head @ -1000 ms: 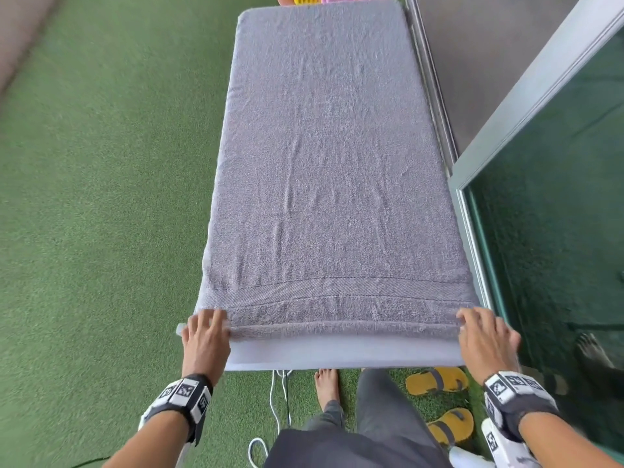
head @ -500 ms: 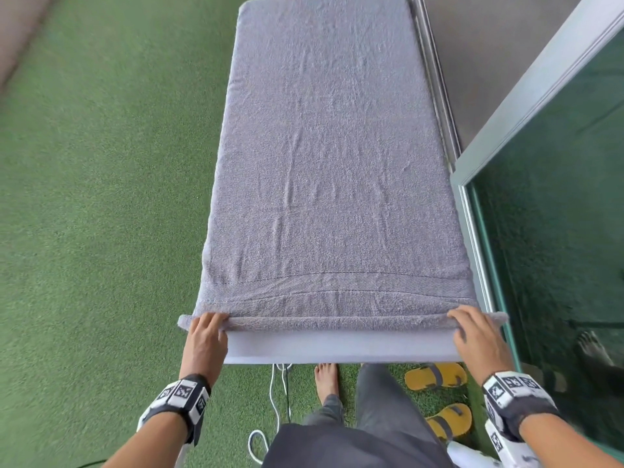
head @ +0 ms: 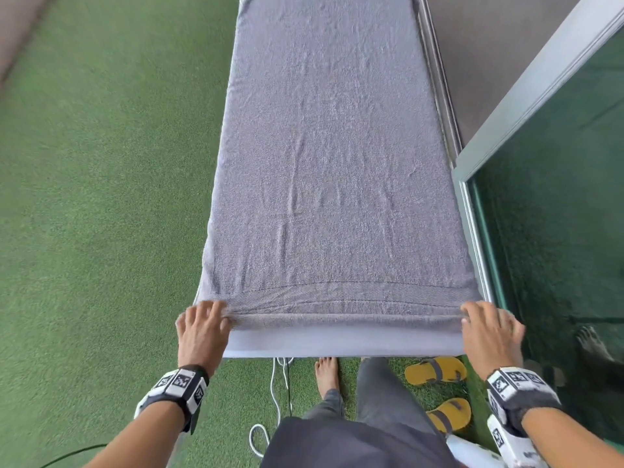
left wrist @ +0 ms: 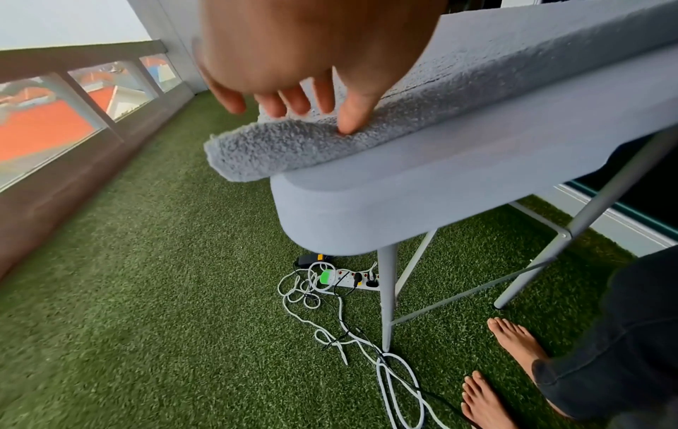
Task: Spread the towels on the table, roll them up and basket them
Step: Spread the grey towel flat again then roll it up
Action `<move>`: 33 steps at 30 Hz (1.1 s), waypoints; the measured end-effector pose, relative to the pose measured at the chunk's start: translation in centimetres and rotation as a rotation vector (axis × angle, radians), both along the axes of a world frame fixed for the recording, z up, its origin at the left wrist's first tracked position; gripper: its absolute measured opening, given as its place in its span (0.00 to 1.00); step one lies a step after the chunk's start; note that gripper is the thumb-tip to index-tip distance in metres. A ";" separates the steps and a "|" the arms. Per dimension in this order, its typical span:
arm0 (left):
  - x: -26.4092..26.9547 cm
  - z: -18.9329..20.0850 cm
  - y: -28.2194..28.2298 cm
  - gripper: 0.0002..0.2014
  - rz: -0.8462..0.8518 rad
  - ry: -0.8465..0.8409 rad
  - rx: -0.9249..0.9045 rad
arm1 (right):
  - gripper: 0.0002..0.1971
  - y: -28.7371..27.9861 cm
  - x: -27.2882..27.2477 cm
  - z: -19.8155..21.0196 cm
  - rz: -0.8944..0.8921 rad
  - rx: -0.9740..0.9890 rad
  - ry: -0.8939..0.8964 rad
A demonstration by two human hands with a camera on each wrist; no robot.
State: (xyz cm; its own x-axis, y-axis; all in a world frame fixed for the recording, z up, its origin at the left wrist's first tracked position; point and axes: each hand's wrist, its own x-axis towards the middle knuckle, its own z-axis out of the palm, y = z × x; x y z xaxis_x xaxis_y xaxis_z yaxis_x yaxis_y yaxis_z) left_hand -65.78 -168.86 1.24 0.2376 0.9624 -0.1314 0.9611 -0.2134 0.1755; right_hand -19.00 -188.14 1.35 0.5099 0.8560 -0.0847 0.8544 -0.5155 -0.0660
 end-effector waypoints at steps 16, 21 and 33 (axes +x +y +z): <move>0.7 1.0 -0.2 0.14 -0.076 -0.296 0.037 | 0.12 0.9 -0.1 -0.6 0.004 0.078 0.273; -0.3 0.7 0.6 0.06 -0.066 -0.143 -0.088 | 0.12 0.8 0.2 -0.1 0.086 -0.058 0.078; -0.1 -1.5 -0.9 0.23 -0.068 -0.163 -0.048 | 0.19 0.1 -0.9 -1.1 0.080 -0.035 0.198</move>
State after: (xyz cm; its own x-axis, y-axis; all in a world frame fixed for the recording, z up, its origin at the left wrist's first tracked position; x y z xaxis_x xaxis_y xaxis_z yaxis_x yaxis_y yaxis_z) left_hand -65.87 -169.72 -0.24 0.3238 0.9369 -0.1314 0.9028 -0.2645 0.3391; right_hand -19.89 -188.03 0.22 0.4112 0.8876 -0.2074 0.8646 -0.4519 -0.2199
